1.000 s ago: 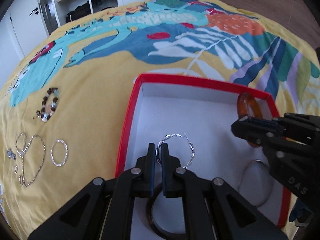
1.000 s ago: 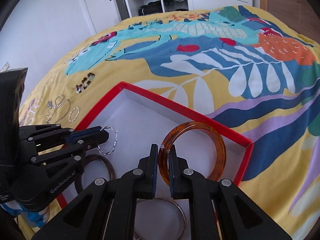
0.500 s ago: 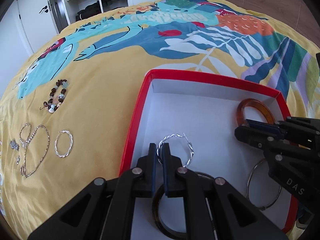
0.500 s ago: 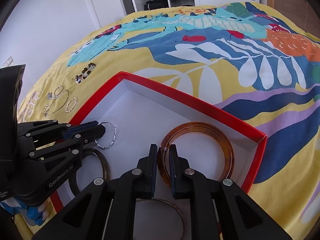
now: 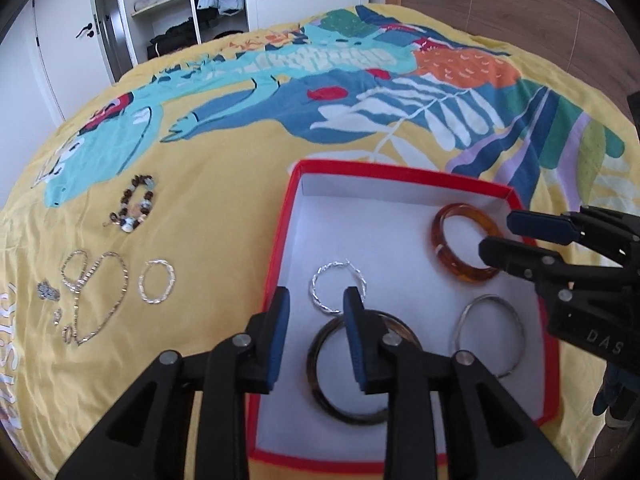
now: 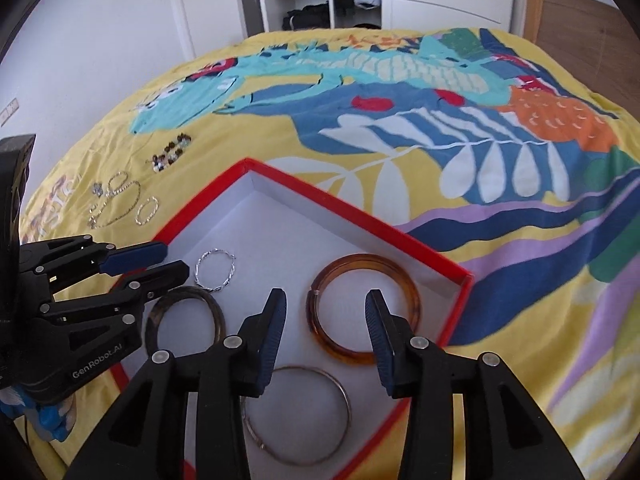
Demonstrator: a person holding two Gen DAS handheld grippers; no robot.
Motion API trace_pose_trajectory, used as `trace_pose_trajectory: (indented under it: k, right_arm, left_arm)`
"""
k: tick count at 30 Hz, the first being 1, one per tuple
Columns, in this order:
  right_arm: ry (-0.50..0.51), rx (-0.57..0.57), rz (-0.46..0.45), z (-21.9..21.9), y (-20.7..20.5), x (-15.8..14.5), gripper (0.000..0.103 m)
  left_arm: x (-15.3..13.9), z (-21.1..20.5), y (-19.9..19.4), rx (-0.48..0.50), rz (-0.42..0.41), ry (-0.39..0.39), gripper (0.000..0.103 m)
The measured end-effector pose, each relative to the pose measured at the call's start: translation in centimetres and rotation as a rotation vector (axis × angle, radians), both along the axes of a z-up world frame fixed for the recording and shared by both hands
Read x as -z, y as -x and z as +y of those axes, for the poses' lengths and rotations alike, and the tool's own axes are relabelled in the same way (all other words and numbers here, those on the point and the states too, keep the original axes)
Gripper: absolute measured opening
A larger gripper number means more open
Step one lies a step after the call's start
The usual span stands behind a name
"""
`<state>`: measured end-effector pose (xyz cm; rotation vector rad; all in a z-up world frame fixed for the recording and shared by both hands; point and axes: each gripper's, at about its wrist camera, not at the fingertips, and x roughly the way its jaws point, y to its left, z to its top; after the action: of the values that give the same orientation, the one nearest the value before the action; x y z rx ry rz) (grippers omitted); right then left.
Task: Organize jewelry
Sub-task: 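Open the left tool inside the box while the right tool releases the amber bangle, then lift both open tools away from the red box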
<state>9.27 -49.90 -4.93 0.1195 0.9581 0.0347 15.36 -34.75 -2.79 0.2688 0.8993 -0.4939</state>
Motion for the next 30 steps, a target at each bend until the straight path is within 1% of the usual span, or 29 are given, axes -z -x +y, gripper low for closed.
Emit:
trace_pose_trajectory:
  k: [3,5,9,15,22,30]
  right_arm:
    - [0.0,0.018,-0.022,0.3,1.7,-1.8,0.044]
    - [-0.009,0.027,-0.039,0.8,3.0,-3.1,0.046]
    - [-0.027,0.033,-0.065,2.2,5.3,-5.3,0.047]
    - [-0.05,0.017,-0.097,5.8,8.3,-8.2,0.047]
    - [-0.075,-0.028,-0.129,10.8,10.4,-10.8,0.048]
    - [-0.091,-0.084,-0.156,16.2,11.7,-13.0,0.048]
  left_arm:
    - [-2.1,1.0,1.2,-0.012,-0.034,-0.001,0.033]
    - [-3.3,1.9,1.9,-0.024,-0.051,-0.009,0.033]
    - [-5.8,4.8,3.8,-0.064,-0.076,-0.019,0.033]
    - [-8.7,9.8,6.5,-0.121,-0.104,-0.036,0.033]
    - [-11.3,15.8,9.2,-0.196,-0.131,-0.035,0.033]
    - [-13.4,22.1,11.5,-0.273,-0.166,-0.037,0.033]
